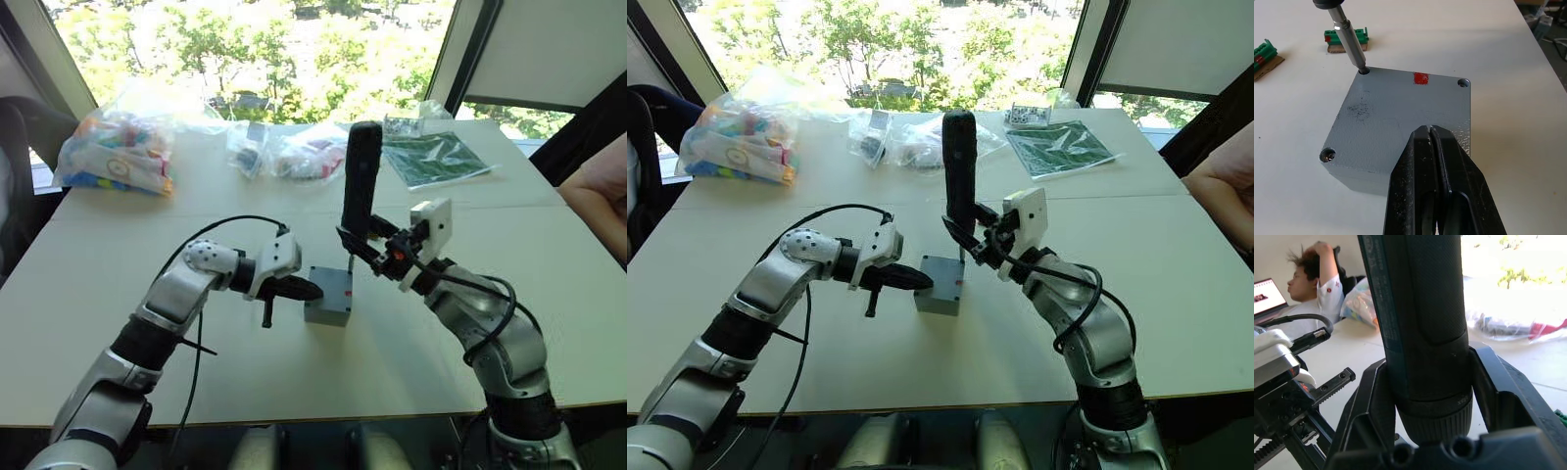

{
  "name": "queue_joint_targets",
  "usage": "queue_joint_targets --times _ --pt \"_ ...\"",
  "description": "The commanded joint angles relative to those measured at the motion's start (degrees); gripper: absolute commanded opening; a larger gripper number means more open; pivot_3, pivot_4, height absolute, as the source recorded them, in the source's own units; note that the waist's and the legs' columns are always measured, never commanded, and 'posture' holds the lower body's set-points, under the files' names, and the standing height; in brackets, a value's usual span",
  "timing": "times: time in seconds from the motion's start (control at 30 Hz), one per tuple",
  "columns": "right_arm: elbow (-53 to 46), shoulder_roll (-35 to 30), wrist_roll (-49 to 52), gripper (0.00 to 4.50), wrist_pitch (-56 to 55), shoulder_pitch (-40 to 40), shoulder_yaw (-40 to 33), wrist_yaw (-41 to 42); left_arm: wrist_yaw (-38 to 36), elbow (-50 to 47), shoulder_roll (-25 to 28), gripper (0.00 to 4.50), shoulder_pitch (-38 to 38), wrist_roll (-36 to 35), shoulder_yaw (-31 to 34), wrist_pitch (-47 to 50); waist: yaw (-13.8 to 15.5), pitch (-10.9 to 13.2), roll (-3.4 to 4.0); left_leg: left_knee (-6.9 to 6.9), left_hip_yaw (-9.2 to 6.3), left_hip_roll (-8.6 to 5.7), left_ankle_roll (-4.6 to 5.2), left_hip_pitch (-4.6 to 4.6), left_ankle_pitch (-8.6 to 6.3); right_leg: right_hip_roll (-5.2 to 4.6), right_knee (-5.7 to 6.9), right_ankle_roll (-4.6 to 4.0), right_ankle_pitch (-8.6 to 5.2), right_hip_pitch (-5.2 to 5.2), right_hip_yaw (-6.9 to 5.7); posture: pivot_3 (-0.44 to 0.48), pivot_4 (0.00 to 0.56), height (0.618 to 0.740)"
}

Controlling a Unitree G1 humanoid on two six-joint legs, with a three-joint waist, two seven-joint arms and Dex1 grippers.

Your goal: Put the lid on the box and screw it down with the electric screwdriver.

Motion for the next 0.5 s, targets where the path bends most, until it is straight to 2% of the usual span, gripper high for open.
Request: queue_joint_targets --times 0.03,0.17,0.27,0.4,0.5 --pt "-7.66 -3.29 12.42 1.76 7.73 -11.06 -9.92 -1.68 1.0 1.1 0.32 0.0 0.7 -0.8 1.31 3.17 0.01 0.05 0.05 0.0 -0.01 0.0 0.0 -0.08 0.0 -0.01 0.0 0.0 0.0 -0.08 -0.02 0.0 0.15 0.74" --pt "-1.67 -6.55 32.57 1.76 19.5 -23.6 -20.23 -9.39 2.42 -1.34 -0.93 0.0 -0.58 -6.6 5.88 8.9 -0.21 0.14 0.12 -0.07 -0.01 0.0 0.01 -0.18 -0.01 -0.03 -0.03 0.0 0.0 -0.21 -0.02 0.0 0.15 0.74" --pt "6.6 -12.88 43.27 1.76 29.63 -27.44 -24.19 -14.99 3.52 -4.21 -1.41 0.0 -1.53 -9.98 8.41 12.67 -0.08 0.19 0.07 -0.1 -0.03 0.01 0.01 -0.18 -0.01 -0.06 -0.04 0.0 0.0 -0.2 -0.04 0.0 0.15 0.74" --pt "20.2 -27.0 36.06 1.76 43.68 -25.32 -23.86 -17.64 2.08 -11.44 2.06 0.0 -1.45 -12.15 9.08 14.82 0.26 0.27 -0.07 -0.06 -0.02 -0.07 0.06 -0.2 -0.03 -0.3 -0.29 -0.11 0.01 -0.04 -0.11 0.0 0.15 0.74" --pt "27.85 -28.62 36.4 1.76 52.18 -24.19 -25.07 -18.88 1.82 -15.6 4.13 0.0 0.43 -13.48 8.6 16.03 0.01 0.31 0.0 -0.07 0.1 -0.14 0.23 -0.38 -0.13 -0.43 -0.51 -0.29 -0.06 -0.14 -0.04 0.0 0.15 0.74"
